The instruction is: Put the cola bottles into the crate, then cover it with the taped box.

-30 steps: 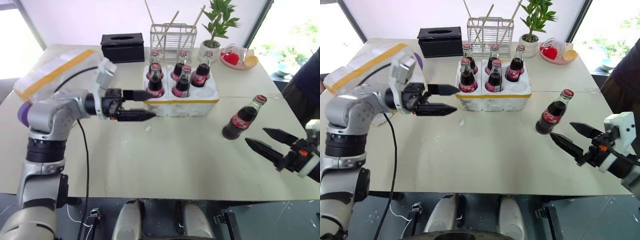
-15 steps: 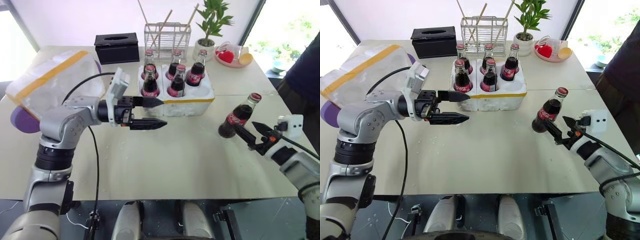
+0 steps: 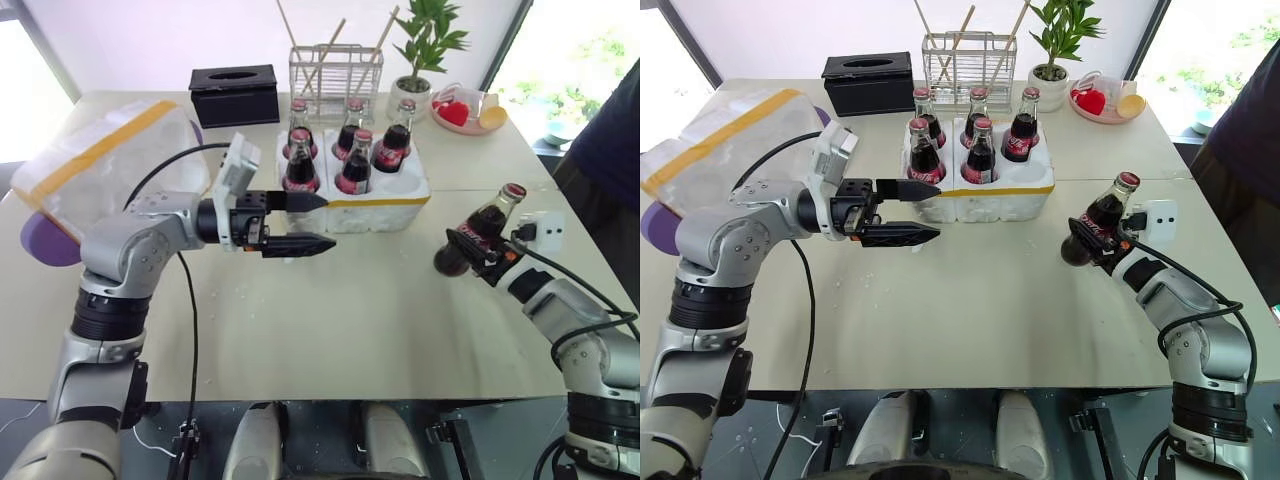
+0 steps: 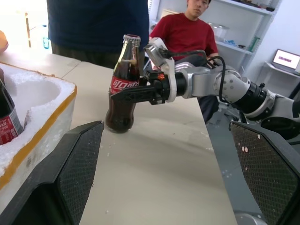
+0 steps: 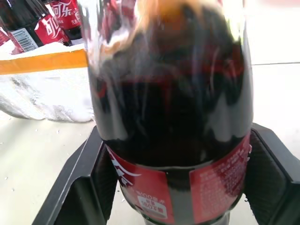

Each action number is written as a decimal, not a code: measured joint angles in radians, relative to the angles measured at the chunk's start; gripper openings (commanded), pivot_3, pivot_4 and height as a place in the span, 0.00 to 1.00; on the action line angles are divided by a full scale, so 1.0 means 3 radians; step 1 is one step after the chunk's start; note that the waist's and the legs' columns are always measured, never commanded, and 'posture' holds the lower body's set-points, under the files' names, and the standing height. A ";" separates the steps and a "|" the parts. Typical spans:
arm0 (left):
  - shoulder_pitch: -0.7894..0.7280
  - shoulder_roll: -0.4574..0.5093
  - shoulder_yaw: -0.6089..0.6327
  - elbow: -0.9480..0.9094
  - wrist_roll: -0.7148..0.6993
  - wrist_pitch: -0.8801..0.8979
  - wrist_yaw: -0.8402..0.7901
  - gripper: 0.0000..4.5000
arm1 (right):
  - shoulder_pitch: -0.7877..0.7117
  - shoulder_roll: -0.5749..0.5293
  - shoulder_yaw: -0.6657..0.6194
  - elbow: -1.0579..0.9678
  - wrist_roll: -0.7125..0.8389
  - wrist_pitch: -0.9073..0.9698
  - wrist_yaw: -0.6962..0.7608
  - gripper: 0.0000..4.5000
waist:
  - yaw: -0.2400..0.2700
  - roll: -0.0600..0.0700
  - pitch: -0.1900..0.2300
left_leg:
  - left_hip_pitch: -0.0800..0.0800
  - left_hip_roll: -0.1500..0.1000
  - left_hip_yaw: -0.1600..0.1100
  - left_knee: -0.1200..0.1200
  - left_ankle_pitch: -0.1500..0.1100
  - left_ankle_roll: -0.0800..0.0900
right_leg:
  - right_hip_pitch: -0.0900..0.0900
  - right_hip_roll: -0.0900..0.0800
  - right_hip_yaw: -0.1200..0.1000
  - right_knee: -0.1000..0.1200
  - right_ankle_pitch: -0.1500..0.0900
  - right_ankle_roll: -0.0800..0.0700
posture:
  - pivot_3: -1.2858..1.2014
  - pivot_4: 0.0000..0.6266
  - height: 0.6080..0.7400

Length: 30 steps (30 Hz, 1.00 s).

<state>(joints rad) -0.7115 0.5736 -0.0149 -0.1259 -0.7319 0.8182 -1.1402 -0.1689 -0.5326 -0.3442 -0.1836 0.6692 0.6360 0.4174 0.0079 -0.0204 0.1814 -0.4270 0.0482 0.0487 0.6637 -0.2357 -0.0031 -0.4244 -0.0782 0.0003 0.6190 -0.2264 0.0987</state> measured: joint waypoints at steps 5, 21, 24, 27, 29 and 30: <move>0.0032 0.0072 0.0150 -0.0037 -0.0071 0.0029 0.0125 1.00 | -0.0619 -0.0174 -0.0062 -0.0286 0.0679 0.0390 0.0144 0.64 | -0.0075 0.0035 0.0025 | 0.0000 0.0000 0.0006 0.0001 0.0000 0.0000 | -0.0008 0.0001 0.0009 0.0007 0.0002 0.0003 | 0.52 0.24 1.00; 0.0257 0.0126 0.0278 -0.0204 -0.0117 0.0002 0.0386 1.00 | -0.2239 0.0114 0.0810 0.1843 -0.0425 -0.0353 0.0514 0.64 | -0.0062 0.0032 0.0026 | -0.0006 -0.0002 0.0003 -0.0003 0.0000 0.0000 | -0.0013 0.0000 0.0004 0.0019 0.0006 0.0016 | 0.52 0.24 1.00; 0.0320 0.0158 0.0317 -0.0254 -0.0144 0.0002 0.0423 1.00 | -0.2241 0.0176 0.0906 0.2094 -0.0600 -0.0464 0.0620 0.64 | -0.0062 0.0032 0.0027 | -0.0006 -0.0002 0.0003 -0.0003 0.0000 0.0000 | -0.0014 0.0000 0.0004 0.0019 0.0006 0.0017 | 0.52 0.24 1.00; 0.0340 0.0180 0.0367 -0.0263 -0.0147 0.0002 0.0473 1.00 | -0.2242 0.0194 0.0983 0.2128 -0.0751 -0.0550 0.0684 0.75 | -0.0061 0.0032 0.0027 | -0.0006 -0.0002 0.0003 -0.0003 0.0000 0.0000 | -0.0014 0.0000 0.0004 0.0020 0.0006 0.0017 | 0.52 0.24 1.00; 0.0357 0.0190 0.0368 -0.0278 -0.0147 0.0002 0.0481 1.00 | -0.2242 0.0194 0.1029 0.2128 -0.0867 -0.0583 0.0705 0.95 | -0.0066 0.0032 0.0027 | -0.0005 -0.0002 0.0003 -0.0003 0.0000 0.0000 | -0.0014 0.0000 0.0004 0.0020 0.0006 0.0017 | 0.52 0.24 1.00; 0.0367 0.0201 0.0368 -0.0281 -0.0147 0.0002 0.0482 1.00 | -0.2242 0.0195 0.1054 0.2123 -0.0895 -0.0603 0.0721 0.99 | -0.0070 0.0031 0.0026 | -0.0003 -0.0002 0.0003 -0.0003 0.0000 0.0000 | -0.0013 0.0000 0.0004 0.0021 0.0006 0.0017 | 0.52 0.24 1.00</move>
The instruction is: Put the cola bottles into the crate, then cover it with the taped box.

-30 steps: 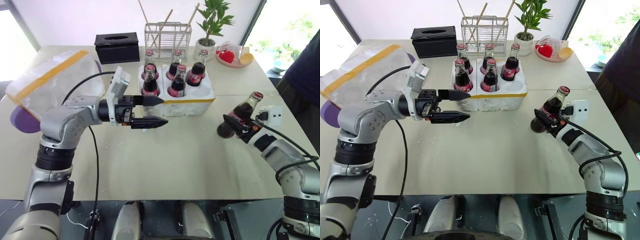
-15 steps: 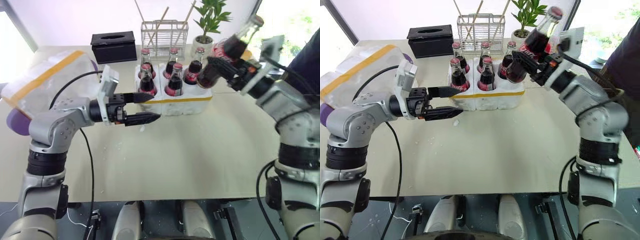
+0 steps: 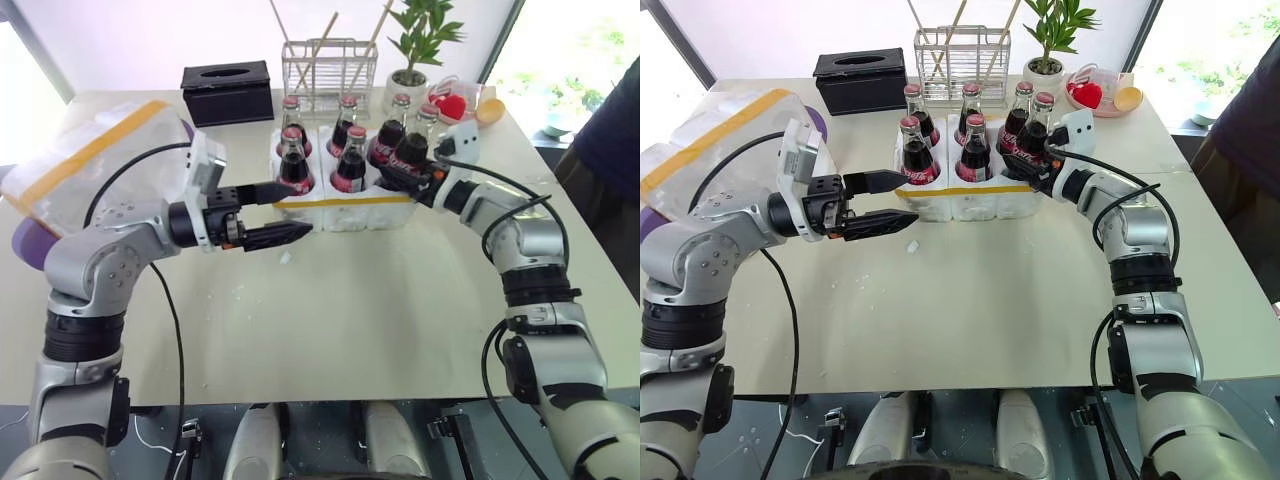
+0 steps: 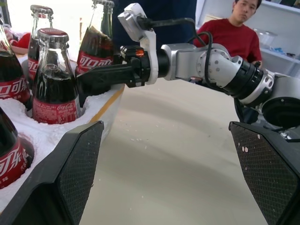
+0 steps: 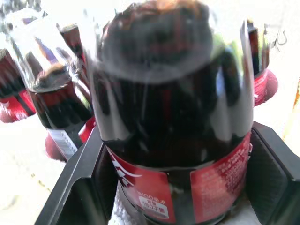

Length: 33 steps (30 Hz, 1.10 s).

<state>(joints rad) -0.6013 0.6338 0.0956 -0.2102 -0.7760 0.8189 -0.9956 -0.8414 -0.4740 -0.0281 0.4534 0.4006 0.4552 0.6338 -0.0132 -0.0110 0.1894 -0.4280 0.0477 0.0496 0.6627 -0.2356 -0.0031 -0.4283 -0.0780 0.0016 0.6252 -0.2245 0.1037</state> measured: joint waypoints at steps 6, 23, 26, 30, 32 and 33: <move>0.0174 0.0500 0.0138 -0.0108 -0.0015 0.0047 -0.0089 1.00 | 0.0150 -0.0114 0.0022 -0.0393 -0.0059 0.0158 0.0092 0.99 | -0.0008 0.0001 0.0001 | 0.0001 0.0001 0.0000 -0.0001 0.0000 -0.0001 | -0.0004 0.0000 0.0001 0.0007 -0.0003 -0.0004 | 0.52 0.24 1.00; 0.3086 0.2908 0.2732 0.1778 0.1395 -0.0808 -0.2048 1.00 | 0.0460 -0.1485 -0.1072 -0.2147 0.1581 0.1648 0.0972 0.99 | -0.0017 -0.0005 0.0003 | 0.0010 0.0011 0.0018 -0.0044 -0.0001 -0.0025 | -0.0056 -0.0021 -0.0011 0.0001 -0.0020 -0.0051 | 0.52 0.24 1.00; 0.2612 0.3308 0.2146 0.2674 0.1545 -0.1473 -0.1976 1.00 | 0.0426 -0.1455 -0.1030 -0.2139 0.1589 0.1632 0.0923 0.99 | 0.0005 -0.0004 0.0001 | 0.0004 0.0010 0.0027 -0.0053 -0.0002 -0.0026 | -0.0059 -0.0037 -0.0016 -0.0010 -0.0020 -0.0052 | 0.52 0.24 1.00; 0.0926 0.3295 0.0790 0.3220 0.1770 -0.1901 -0.1822 1.00 | 0.0494 -0.1393 -0.0963 -0.2152 0.1588 0.1623 0.0879 0.99 | 0.0005 -0.0004 0.0001 | -0.0026 0.0004 0.0060 -0.0051 0.0004 -0.0014 | -0.0059 -0.0041 -0.0015 -0.0023 -0.0018 -0.0049 | 0.52 0.24 1.00; -0.0110 0.2968 0.0133 0.3563 0.2252 -0.2073 -0.1848 1.00 | 0.0545 -0.1372 -0.0975 -0.2153 0.1592 0.1625 0.0830 0.99 | 0.0026 -0.0004 0.0000 | -0.0031 0.0001 0.0064 -0.0046 0.0004 -0.0010 | -0.0060 -0.0037 -0.0015 -0.0022 -0.0007 -0.0030 | 0.52 0.24 1.00; -0.0405 0.2835 -0.0086 0.3711 0.2440 -0.2133 -0.1852 1.00 | 0.0564 -0.1373 -0.0988 -0.2157 0.1594 0.1625 0.0816 0.99 | 0.0031 -0.0005 0.0001 | -0.0034 0.0003 0.0063 -0.0044 0.0004 -0.0010 | -0.0061 -0.0035 -0.0015 -0.0023 0.0003 -0.0011 | 0.52 0.24 1.00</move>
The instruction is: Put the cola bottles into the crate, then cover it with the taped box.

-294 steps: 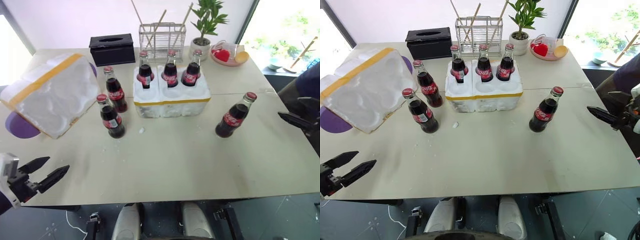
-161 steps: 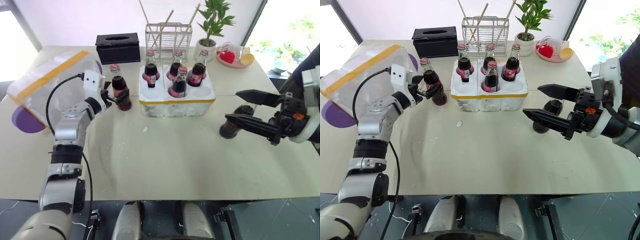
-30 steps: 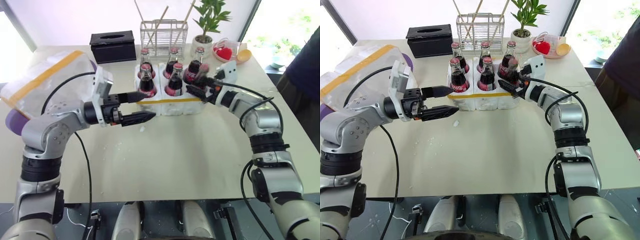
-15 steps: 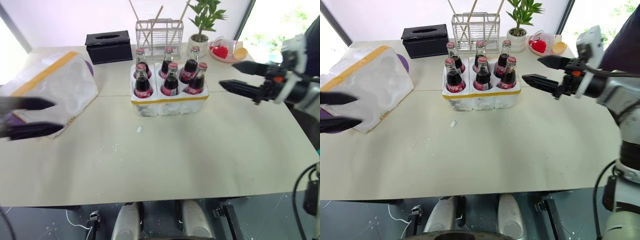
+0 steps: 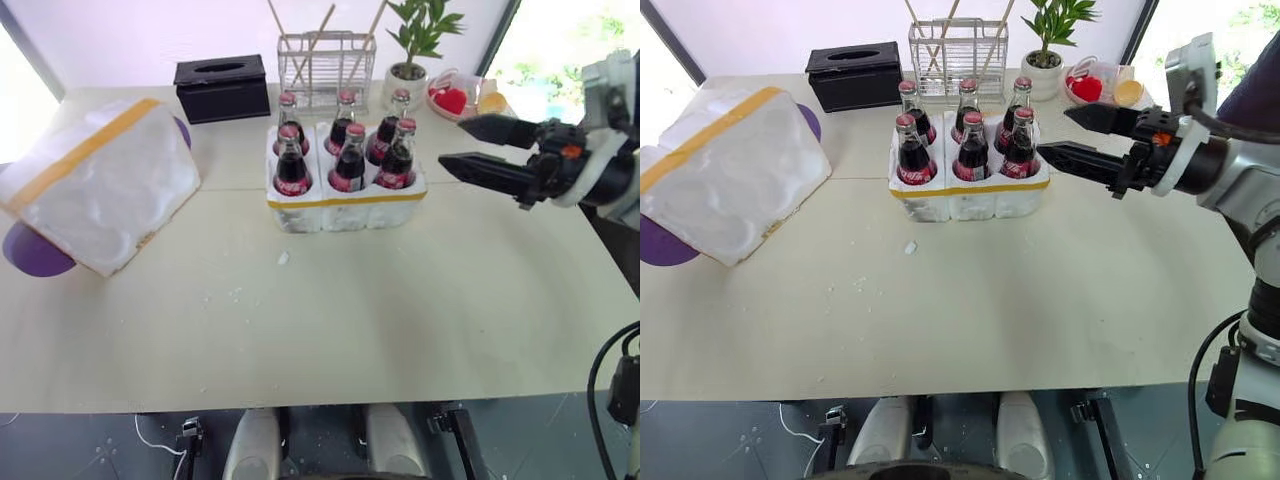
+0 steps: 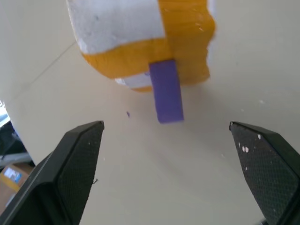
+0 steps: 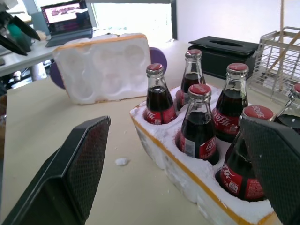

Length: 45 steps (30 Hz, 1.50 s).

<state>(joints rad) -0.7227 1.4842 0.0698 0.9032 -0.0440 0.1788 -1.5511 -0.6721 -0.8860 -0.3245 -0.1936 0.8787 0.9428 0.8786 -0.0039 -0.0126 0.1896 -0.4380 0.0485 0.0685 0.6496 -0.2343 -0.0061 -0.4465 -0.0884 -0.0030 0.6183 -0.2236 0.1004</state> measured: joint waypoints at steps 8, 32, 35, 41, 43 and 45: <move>-0.1422 -0.0735 -0.0876 0.1160 0.1004 -0.0223 0.0171 1.00 | 0.0146 -0.0020 -0.0173 -0.0092 0.0061 0.0037 -0.0213 0.99 | 0.0031 -0.0029 0.0003 | -0.0003 0.0010 -0.0002 0.0020 0.0000 0.0000 | 0.0000 0.0007 0.0001 0.0002 0.0008 0.0015 | 0.52 0.24 1.00; -0.1563 -0.1147 -0.0732 0.1359 0.1166 -0.0804 0.1156 0.07 | 0.0910 -0.0258 -0.0540 -0.0514 0.0355 0.0162 -0.0404 1.00 | 0.0065 -0.0039 0.0002 | -0.0014 0.0009 -0.0021 0.0058 0.0000 0.0001 | 0.0000 0.0006 0.0000 0.0038 0.0008 0.0014 | 0.52 0.24 1.00; -0.1574 -0.1288 -0.0637 0.1165 0.1129 -0.1269 0.1735 0.07 | 0.1030 -0.0257 -0.0548 -0.0584 0.0316 0.0136 -0.0446 1.00 | 0.0066 -0.0046 0.0002 | -0.0015 0.0008 -0.0023 0.0062 0.0000 0.0001 | 0.0002 0.0005 -0.0001 0.0038 0.0008 0.0015 | 0.52 0.24 1.00; -0.1679 -0.1815 -0.0569 0.0303 0.1125 -0.1980 0.2638 0.07 | 0.1077 -0.0204 -0.0593 -0.0705 0.0384 0.0112 -0.0619 1.00 | 0.0075 -0.0049 0.0002 | -0.0014 0.0006 -0.0025 0.0064 0.0000 0.0001 | 0.0008 0.0005 -0.0001 0.0038 0.0010 0.0018 | 0.52 0.24 1.00; -0.1693 -0.2016 -0.0587 0.0054 0.1150 -0.2072 0.2831 0.07 | 0.1080 -0.0179 -0.0595 -0.0748 0.0428 0.0112 -0.0670 1.00 | 0.0062 -0.0049 0.0002 | -0.0014 0.0005 -0.0025 0.0064 0.0001 0.0001 | 0.0008 0.0006 0.0000 0.0037 0.0013 0.0023 | 0.52 0.24 1.00; -0.1704 -0.2219 -0.0663 -0.0165 0.1213 -0.2107 0.3003 0.07 | 0.1092 -0.0147 -0.0623 -0.0768 0.0464 0.0113 -0.0752 1.00 | 0.0043 -0.0049 0.0002 | -0.0012 0.0004 -0.0024 0.0064 0.0001 0.0001 | 0.0008 0.0007 0.0001 0.0038 0.0014 0.0025 | 0.52 0.24 1.00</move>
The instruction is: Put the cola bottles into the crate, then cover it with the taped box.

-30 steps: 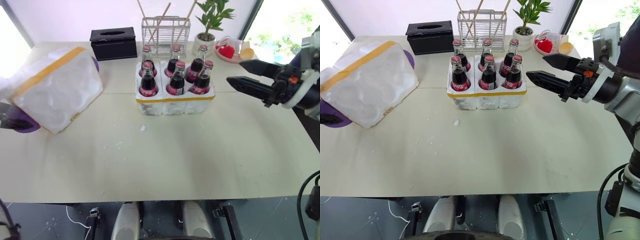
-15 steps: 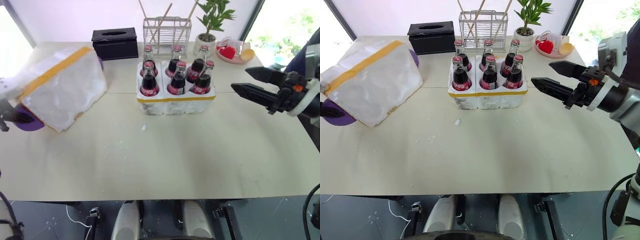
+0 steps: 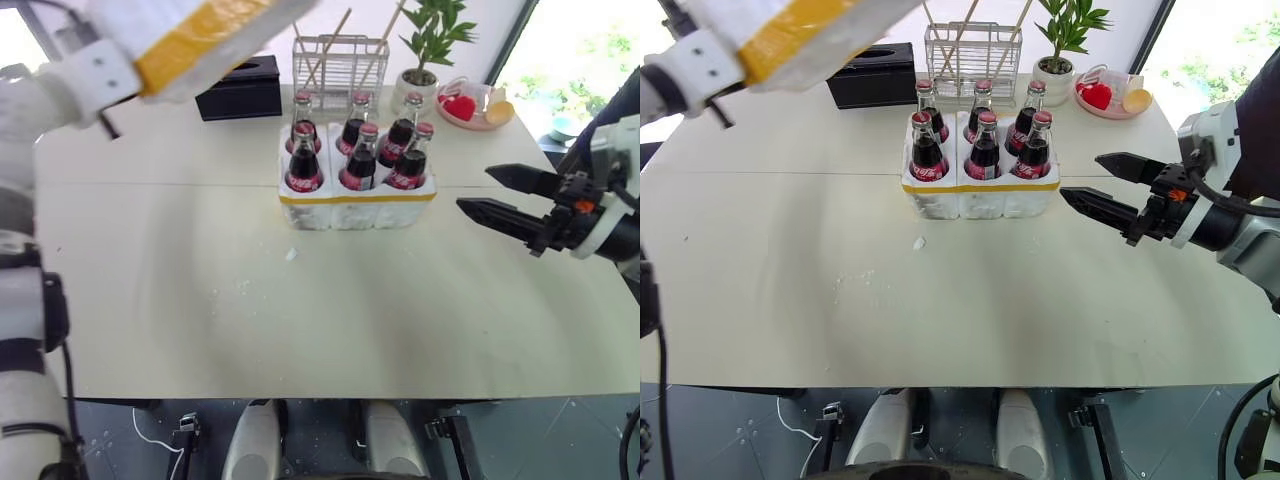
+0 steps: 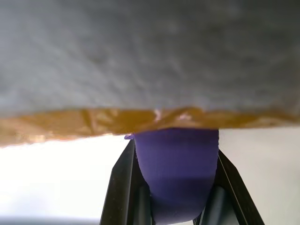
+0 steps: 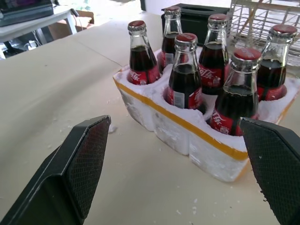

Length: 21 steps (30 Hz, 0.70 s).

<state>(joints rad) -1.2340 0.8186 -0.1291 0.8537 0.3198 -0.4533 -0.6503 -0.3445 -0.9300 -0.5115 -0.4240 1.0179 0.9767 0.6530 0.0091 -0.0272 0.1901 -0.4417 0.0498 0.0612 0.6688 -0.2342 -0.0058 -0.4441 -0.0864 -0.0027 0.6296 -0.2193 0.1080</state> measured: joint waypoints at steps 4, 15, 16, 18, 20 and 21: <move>0.0013 -0.0104 -0.0197 -0.0211 0.0261 0.0001 0.0207 0.07 | 0.0057 0.0017 -0.0038 -0.0020 0.0067 0.0001 -0.0122 1.00 | -0.0046 0.0001 0.0000 | 0.0004 0.0003 -0.0003 -0.0004 0.0000 0.0000 | -0.0001 0.0007 0.0001 0.0002 0.0000 0.0000 | 0.52 0.24 1.00; 0.0377 -0.0079 -0.0576 -0.1303 0.1265 0.0309 0.0592 0.07 | 0.0235 0.0058 -0.0165 -0.0122 0.0336 0.0008 -0.0471 1.00 | -0.0036 0.0001 -0.0001 | 0.0003 0.0003 -0.0005 -0.0002 0.0000 0.0000 | 0.0002 0.0007 0.0002 0.0002 0.0000 0.0000 | 0.52 0.24 1.00; 0.0401 -0.0081 -0.0578 -0.1392 0.1302 0.0322 0.0582 0.07 | 0.0235 0.0065 -0.0166 -0.0122 0.0355 0.0008 -0.0502 1.00 | -0.0026 0.0001 -0.0001 | 0.0004 0.0003 -0.0004 -0.0002 0.0000 0.0000 | 0.0002 0.0007 0.0002 0.0001 0.0000 0.0000 | 0.52 0.24 1.00; 0.0450 -0.0143 -0.0604 -0.1517 0.1327 0.0373 0.0542 0.07 | 0.0230 0.0080 -0.0167 -0.0117 0.0382 0.0002 -0.0561 1.00 | 0.0000 0.0002 -0.0001 | 0.0005 0.0003 -0.0004 -0.0002 0.0000 0.0000 | 0.0003 0.0007 0.0002 0.0002 0.0000 0.0000 | 0.52 0.24 1.00; 0.0462 -0.0156 -0.0662 -0.1618 0.1385 0.0424 0.0484 0.07 | 0.0217 0.0104 -0.0167 -0.0115 0.0411 -0.0007 -0.0597 1.00 | 0.0010 0.0001 -0.0001 | 0.0004 0.0003 -0.0005 -0.0002 0.0000 0.0001 | 0.0002 0.0008 0.0002 0.0002 0.0000 -0.0001 | 0.52 0.24 1.00; 0.0462 -0.0154 -0.0666 -0.1683 0.1417 0.0460 0.0454 0.07 | 0.0216 0.0112 -0.0165 -0.0112 0.0417 -0.0009 -0.0617 1.00 | 0.0014 0.0001 -0.0001 | 0.0003 0.0003 -0.0005 -0.0002 0.0000 0.0001 | 0.0002 0.0008 0.0002 0.0001 0.0000 -0.0001 | 0.52 0.24 1.00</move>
<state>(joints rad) -1.0953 0.7724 -0.3289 0.3488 0.7448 -0.3152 -0.5142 -0.2796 -0.8965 -0.5609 -0.4575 1.1430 0.9742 0.4679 0.0132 -0.0268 0.1898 -0.4408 0.0508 0.0596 0.6682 -0.2341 -0.0056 -0.4434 -0.0838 -0.0021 0.6300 -0.2193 0.1078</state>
